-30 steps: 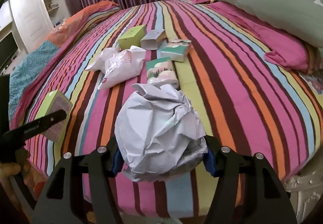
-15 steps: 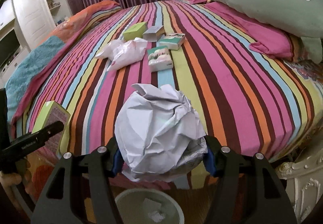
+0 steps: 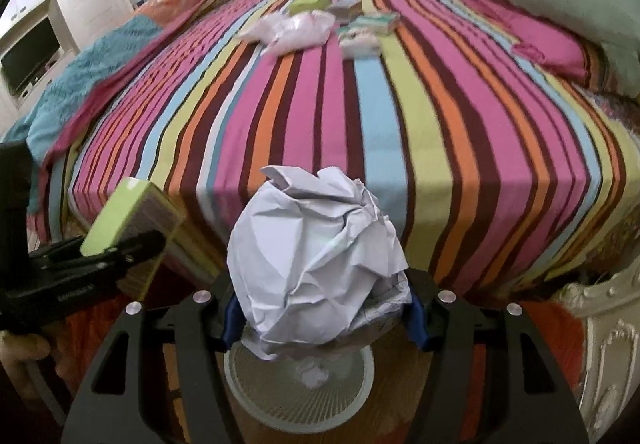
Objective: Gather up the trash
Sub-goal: 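Carry green box and paper ball with both tools over the wastebasket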
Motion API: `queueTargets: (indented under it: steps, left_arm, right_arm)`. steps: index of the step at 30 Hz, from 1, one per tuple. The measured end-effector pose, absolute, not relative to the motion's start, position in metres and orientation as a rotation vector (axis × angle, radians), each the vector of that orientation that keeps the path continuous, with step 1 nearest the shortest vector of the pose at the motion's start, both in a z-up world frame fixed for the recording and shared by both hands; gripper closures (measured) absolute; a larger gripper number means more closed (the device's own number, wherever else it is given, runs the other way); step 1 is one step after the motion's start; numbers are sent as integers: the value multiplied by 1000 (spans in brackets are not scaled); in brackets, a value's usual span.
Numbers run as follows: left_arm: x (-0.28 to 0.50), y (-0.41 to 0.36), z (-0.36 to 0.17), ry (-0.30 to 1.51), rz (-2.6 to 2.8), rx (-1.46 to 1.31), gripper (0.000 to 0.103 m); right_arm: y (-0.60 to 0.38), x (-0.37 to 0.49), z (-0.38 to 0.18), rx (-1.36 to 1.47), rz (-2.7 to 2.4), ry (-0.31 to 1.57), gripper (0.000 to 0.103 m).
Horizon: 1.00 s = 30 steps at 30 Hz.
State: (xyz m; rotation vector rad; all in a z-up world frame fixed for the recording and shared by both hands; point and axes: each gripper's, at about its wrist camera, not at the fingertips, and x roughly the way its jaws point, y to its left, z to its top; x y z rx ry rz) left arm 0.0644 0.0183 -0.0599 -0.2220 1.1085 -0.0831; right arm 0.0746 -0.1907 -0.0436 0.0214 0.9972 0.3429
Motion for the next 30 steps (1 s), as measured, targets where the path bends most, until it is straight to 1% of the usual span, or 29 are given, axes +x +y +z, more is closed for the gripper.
queueTargets:
  steps: [7,15,18,30]
  left_arm:
    - [49,1,-92,1218,-121,-207,44]
    - [50,-6,-127,1361,-130,-210,44]
    - [52,-9,-148,1451,-129,-220,44]
    - [63,-10,-213,1687,-96,-313,44]
  right_arm:
    - [-186,59,-74,11,351,1112,44]
    - [-187,69,-121,54,333,1325,44]
    - [-187,76,-141,81,338,1421,44]
    - [-183,90,-217,228,315,1741,44]
